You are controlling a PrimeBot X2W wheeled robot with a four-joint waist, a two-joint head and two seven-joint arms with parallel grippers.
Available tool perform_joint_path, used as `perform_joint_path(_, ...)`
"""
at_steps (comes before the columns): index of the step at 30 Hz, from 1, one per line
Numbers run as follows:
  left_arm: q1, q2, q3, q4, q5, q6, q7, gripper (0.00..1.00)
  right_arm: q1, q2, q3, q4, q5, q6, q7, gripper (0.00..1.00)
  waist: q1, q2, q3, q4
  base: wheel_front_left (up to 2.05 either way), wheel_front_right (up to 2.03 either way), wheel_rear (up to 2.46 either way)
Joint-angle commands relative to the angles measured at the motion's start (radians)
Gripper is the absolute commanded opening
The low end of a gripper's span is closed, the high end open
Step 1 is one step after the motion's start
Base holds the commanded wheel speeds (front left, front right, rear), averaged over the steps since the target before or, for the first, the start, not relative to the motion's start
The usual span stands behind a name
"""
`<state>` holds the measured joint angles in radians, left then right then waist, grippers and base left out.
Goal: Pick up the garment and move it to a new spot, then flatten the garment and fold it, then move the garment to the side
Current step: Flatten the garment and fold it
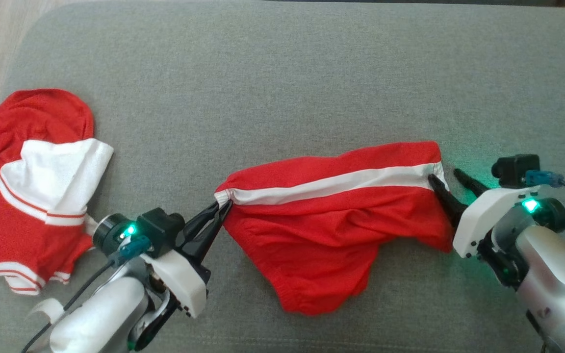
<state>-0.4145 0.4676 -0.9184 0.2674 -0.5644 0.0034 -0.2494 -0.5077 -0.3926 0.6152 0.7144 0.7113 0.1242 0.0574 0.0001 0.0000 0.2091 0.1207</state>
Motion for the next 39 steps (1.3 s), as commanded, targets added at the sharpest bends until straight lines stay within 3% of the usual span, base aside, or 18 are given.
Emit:
perform_joint_path(1,-0.042,0.024,0.048,-0.016,0.007,-0.001,-0.012,0.0,0.007,-0.003,0.026,-0.006,0.007,0.007,-0.001,0.4,-0.0001,0.0,-0.001,0.0,0.0,0.0,0.0)
perform_joint_path(2,-0.038,0.022,0.053,-0.012,0.009,-0.005,-0.012,0.0,-0.001,-0.005,0.051,0.003,0.022,0.007,-0.013,0.0,-0.0001,0.0,-0.005,-0.001,0.0,0.0,0.0)
perform_joint_path(11,-0.014,0.027,0.117,-0.04,0.029,-0.012,-0.012,0.0,-0.024,-0.043,0.098,-0.04,0.115,0.007,-0.112,0.0,-0.0001,0.0,-0.051,-0.039,0.0,0.0,0.0)
perform_joint_path(19,-0.074,0.046,0.21,-0.148,0.029,-0.058,-0.012,0.0,-0.11,-0.146,0.035,-0.191,0.188,0.007,-0.216,0.0,-0.0001,0.0,-0.058,-0.12,0.0,0.0,0.0)
perform_joint_path(25,-0.348,0.027,0.254,-0.183,0.043,-0.102,-0.005,0.0,-0.287,-0.226,-0.071,-0.278,0.185,0.007,-0.255,0.0,-0.0001,0.0,0.027,-0.185,0.0,0.0,0.0)
perform_joint_path(34,-0.866,-0.108,0.213,-0.002,0.138,-0.132,-0.011,0.0,-0.627,-0.248,-0.175,-0.271,0.107,0.007,-0.288,0.0,-0.0001,0.0,0.179,-0.256,0.0,0.0,0.0)
perform_joint_path(39,-0.955,-0.162,0.244,0.007,0.19,-0.133,-0.012,0.0,-0.701,-0.254,-0.205,-0.286,0.082,0.007,-0.303,0.0,-0.0001,0.0,0.221,-0.269,0.0,0.0,0.0)
